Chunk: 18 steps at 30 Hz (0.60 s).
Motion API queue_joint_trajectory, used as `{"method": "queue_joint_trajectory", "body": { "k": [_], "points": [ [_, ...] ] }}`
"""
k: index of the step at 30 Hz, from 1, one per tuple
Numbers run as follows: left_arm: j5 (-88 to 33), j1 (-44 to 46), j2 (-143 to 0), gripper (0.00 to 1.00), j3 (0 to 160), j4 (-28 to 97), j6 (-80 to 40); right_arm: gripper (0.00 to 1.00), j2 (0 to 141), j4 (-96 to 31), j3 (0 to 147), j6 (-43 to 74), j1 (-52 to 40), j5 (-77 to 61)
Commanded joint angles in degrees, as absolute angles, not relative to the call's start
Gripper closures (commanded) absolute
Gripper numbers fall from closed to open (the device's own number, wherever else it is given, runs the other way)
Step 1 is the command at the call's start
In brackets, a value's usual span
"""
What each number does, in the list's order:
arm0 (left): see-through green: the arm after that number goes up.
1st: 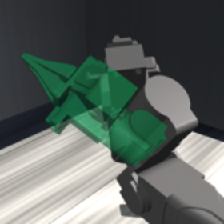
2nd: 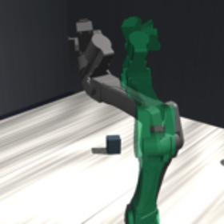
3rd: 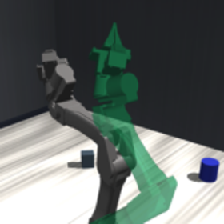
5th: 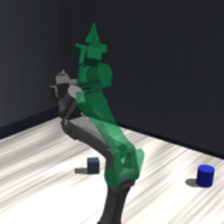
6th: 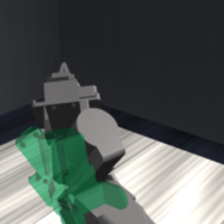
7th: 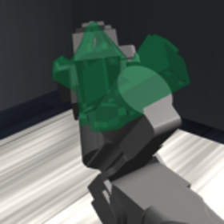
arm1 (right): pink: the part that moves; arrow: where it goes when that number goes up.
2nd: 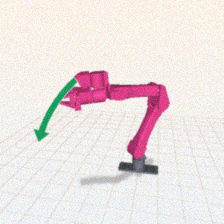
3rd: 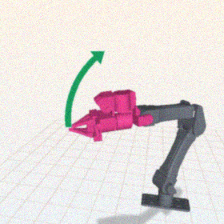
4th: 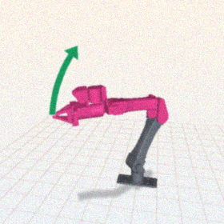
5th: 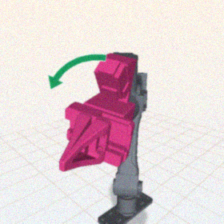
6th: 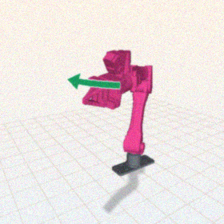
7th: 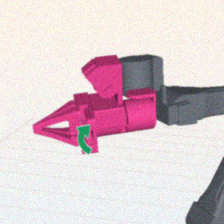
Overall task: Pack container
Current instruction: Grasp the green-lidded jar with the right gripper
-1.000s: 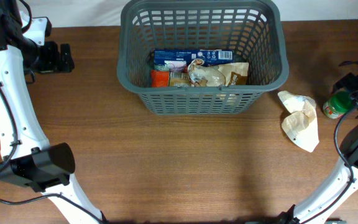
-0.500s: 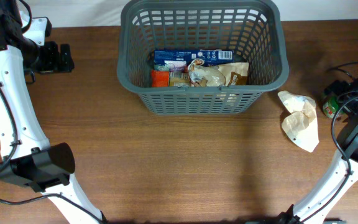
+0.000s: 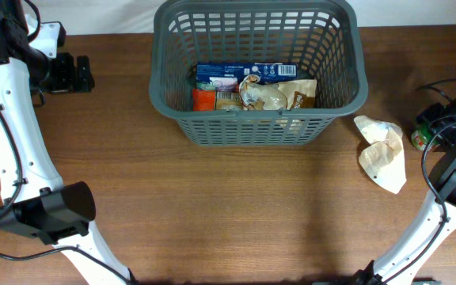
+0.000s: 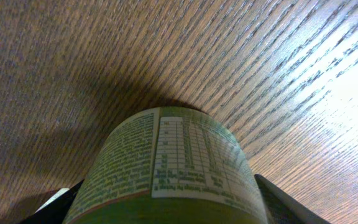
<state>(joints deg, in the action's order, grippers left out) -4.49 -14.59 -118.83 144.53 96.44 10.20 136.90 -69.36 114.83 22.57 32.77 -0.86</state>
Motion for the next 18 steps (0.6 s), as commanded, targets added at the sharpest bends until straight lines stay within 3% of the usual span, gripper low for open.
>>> {"method": "queue_joint_trajectory", "body": {
  "k": [1, 4, 12, 18],
  "points": [
    [-4.7, -14.8, -118.2, 0.01, 144.2, 96.5, 9.7, 0.37, 137.3, -70.2, 114.5, 23.0, 32.5, -0.2],
    [-4.7, -14.8, -118.2, 0.01, 144.2, 96.5, 9.7, 0.47, 137.3, -71.5, 114.5, 23.0, 32.5, -0.2],
    [-4.7, -14.8, -118.2, 0.01, 144.2, 96.5, 9.7, 0.60, 135.4, -75.3, 114.9, 22.8, 32.5, -0.2],
    [-4.7, -14.8, -118.2, 0.01, 144.2, 96.5, 9.7, 0.96, 127.0, -81.0, 122.5, 22.8, 31.6, -3.2]
  ]
}}
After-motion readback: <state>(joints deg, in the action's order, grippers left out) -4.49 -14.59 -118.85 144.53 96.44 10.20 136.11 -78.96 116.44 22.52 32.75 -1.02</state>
